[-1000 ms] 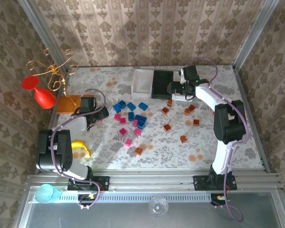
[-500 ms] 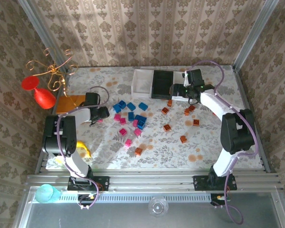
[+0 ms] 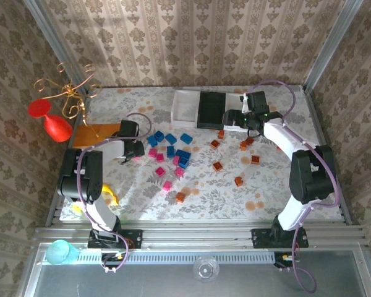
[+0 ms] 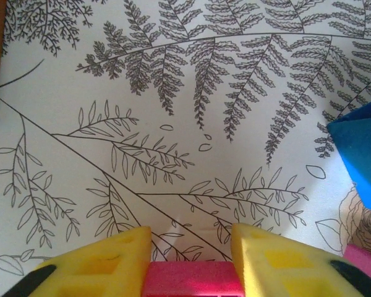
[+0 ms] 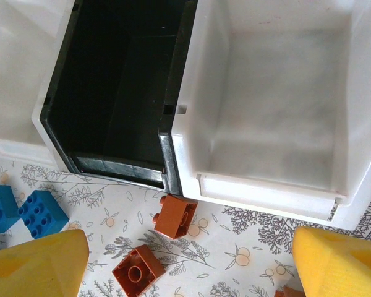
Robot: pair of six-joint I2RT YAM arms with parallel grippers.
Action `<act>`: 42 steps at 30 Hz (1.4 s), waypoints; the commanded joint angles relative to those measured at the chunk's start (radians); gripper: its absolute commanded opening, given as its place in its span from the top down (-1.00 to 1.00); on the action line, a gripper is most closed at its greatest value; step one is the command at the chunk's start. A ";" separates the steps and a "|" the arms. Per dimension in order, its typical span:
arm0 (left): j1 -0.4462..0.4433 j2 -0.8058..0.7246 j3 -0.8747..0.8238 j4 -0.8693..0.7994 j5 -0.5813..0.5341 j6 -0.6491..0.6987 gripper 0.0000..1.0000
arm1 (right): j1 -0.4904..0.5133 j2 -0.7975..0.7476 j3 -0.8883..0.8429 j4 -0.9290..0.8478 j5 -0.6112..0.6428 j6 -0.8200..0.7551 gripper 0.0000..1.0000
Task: Sort the legos into containers by color
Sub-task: Pick up the lego from the middle-left of the table, then place the lego in the container.
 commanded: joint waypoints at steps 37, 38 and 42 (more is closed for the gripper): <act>-0.262 0.746 1.395 -0.215 0.067 0.079 0.11 | 0.003 -0.437 -0.411 -0.019 0.050 0.064 -0.76; -0.261 0.741 1.401 -0.214 0.070 0.083 0.05 | 0.003 -0.445 -0.420 -0.034 0.061 0.063 -0.76; -0.263 0.663 1.353 -0.204 0.102 0.108 -0.13 | 0.004 -0.457 -0.463 -0.058 0.074 0.075 -0.76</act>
